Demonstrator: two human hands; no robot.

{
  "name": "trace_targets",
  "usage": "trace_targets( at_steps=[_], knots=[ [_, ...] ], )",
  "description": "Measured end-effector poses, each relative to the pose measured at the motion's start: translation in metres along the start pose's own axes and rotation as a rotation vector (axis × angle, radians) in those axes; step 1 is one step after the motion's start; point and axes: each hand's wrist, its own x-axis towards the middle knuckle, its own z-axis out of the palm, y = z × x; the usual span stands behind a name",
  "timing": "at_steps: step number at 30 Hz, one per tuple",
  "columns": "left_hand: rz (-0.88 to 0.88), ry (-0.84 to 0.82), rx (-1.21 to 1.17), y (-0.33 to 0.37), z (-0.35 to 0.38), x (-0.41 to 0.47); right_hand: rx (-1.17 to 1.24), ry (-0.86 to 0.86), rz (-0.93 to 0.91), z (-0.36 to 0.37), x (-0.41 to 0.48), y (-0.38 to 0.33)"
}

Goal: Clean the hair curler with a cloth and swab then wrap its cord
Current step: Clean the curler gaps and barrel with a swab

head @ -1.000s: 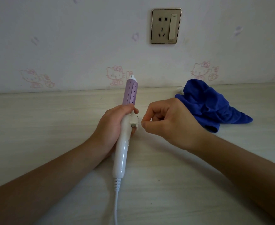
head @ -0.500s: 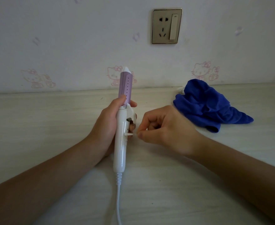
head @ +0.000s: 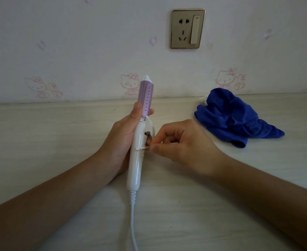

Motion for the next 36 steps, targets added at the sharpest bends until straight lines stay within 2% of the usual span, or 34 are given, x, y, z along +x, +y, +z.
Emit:
trace_targets(
  at_steps=[3, 7, 11, 16, 20, 24, 27, 31, 36],
  knots=[
    [0.006, 0.029, 0.044, -0.001, 0.000, 0.000, 0.022, 0.076, -0.001, -0.002, 0.001, 0.000],
    [-0.007, 0.034, 0.056, -0.002, 0.001, 0.000, 0.000, 0.055, -0.005, 0.000, -0.001, -0.001],
    [0.013, 0.023, 0.101, -0.002, 0.002, 0.001, -0.017, 0.188, 0.001, -0.004, 0.002, 0.002],
    [0.007, -0.032, 0.089, -0.005, -0.001, 0.002, -0.032, 0.249, 0.019, -0.008, 0.005, 0.006],
    [-0.026, -0.143, 0.024, -0.006, -0.004, 0.004, -0.031, 0.227, 0.015, -0.012, 0.005, 0.006],
    [-0.119, -0.259, -0.077, 0.000, -0.012, 0.006, 0.024, 0.303, 0.011, -0.015, 0.008, 0.008],
    [-0.131, -0.265, -0.109, 0.001, -0.012, 0.008, 0.014, 0.228, 0.000, -0.011, 0.005, 0.006],
    [-0.127, -0.284, -0.143, 0.004, -0.014, 0.009, 0.028, 0.286, -0.001, -0.011, 0.008, 0.007],
    [-0.195, -0.321, -0.187, 0.003, -0.018, 0.010, 0.039, 0.248, -0.029, -0.008, 0.007, 0.007]
  ],
)
